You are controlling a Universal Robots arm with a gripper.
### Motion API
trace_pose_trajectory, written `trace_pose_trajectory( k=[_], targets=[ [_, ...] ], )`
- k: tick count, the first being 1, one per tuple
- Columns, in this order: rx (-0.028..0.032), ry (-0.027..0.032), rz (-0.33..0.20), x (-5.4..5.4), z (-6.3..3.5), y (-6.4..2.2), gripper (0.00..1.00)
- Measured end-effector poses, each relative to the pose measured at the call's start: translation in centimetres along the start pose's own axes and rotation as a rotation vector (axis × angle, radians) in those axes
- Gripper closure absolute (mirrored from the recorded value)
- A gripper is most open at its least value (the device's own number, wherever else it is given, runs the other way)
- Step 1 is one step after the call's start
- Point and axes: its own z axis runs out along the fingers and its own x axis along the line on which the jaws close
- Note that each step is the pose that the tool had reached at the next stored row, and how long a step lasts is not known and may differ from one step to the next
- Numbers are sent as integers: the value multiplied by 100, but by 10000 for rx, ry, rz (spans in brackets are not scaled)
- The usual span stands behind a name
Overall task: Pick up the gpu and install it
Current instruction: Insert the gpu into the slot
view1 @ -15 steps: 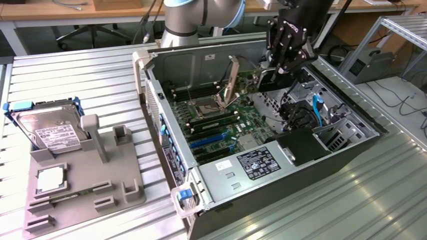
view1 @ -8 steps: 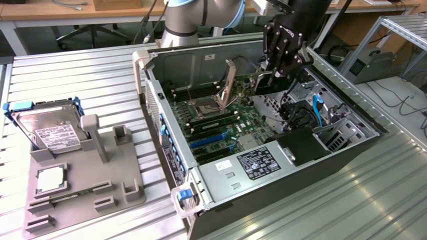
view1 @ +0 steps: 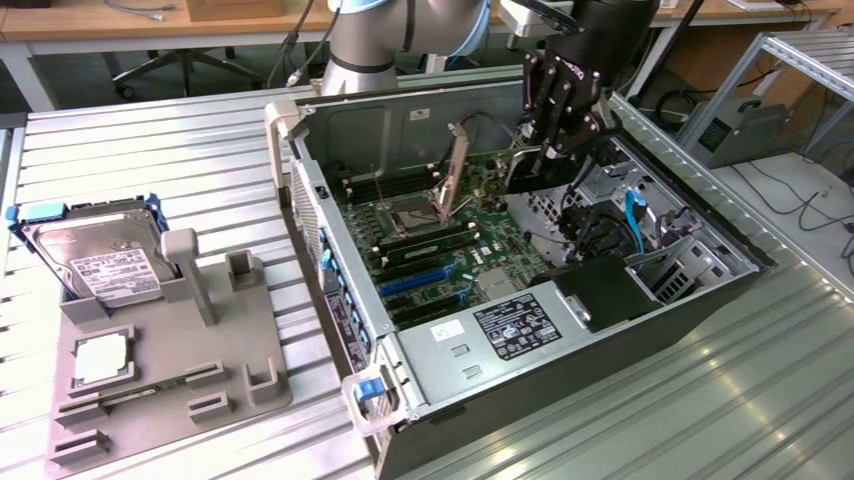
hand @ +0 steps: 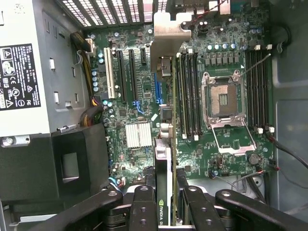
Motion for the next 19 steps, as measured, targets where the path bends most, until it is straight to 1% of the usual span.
trace_pose_trajectory(
  k=[3, 6, 15, 19],
  targets=[
    [-22, 2, 1, 0, 0, 1, 73],
    [-65, 5, 1, 0, 1, 0, 73],
    [-71, -9, 1, 3, 53, 37, 73],
    [-95, -6, 0, 4, 131, 46, 73]
  ],
)
